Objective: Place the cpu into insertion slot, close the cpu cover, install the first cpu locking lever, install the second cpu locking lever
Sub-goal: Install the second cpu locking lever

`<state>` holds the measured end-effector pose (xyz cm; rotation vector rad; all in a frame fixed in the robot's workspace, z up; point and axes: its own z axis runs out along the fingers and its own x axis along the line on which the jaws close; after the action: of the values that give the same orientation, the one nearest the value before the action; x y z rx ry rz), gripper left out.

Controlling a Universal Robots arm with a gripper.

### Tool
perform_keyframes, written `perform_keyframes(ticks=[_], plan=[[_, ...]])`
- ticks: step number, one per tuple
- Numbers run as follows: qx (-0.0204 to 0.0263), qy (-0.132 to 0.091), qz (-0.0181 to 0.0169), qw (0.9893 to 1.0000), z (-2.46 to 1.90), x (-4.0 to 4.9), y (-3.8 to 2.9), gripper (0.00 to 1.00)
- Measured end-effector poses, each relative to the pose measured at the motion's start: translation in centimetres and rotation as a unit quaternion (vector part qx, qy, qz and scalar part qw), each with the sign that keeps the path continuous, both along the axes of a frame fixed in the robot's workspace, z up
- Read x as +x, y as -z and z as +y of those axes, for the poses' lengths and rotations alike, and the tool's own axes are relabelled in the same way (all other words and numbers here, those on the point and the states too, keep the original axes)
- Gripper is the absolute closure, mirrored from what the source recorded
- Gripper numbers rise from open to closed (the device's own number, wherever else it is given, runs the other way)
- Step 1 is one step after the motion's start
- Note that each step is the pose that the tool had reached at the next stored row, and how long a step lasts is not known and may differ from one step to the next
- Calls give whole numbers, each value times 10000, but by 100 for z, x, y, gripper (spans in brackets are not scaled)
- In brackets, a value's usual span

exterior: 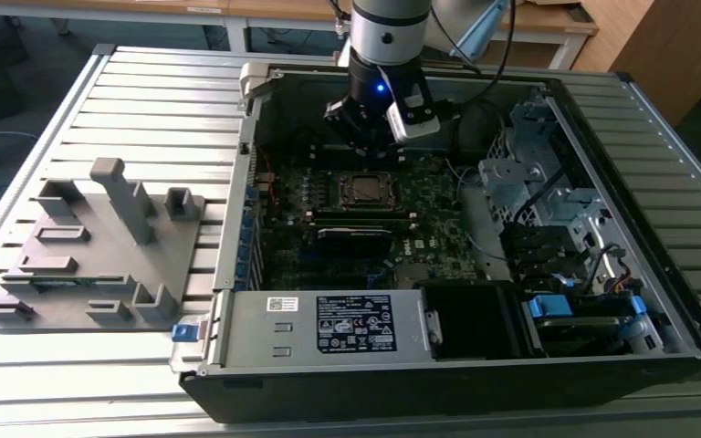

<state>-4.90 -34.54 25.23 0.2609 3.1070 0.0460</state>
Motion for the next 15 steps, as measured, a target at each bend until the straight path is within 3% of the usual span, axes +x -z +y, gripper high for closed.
perform_keyframes(ticks=[15], plan=[[0, 0, 0, 10000, -167, 3, 4, 89]])
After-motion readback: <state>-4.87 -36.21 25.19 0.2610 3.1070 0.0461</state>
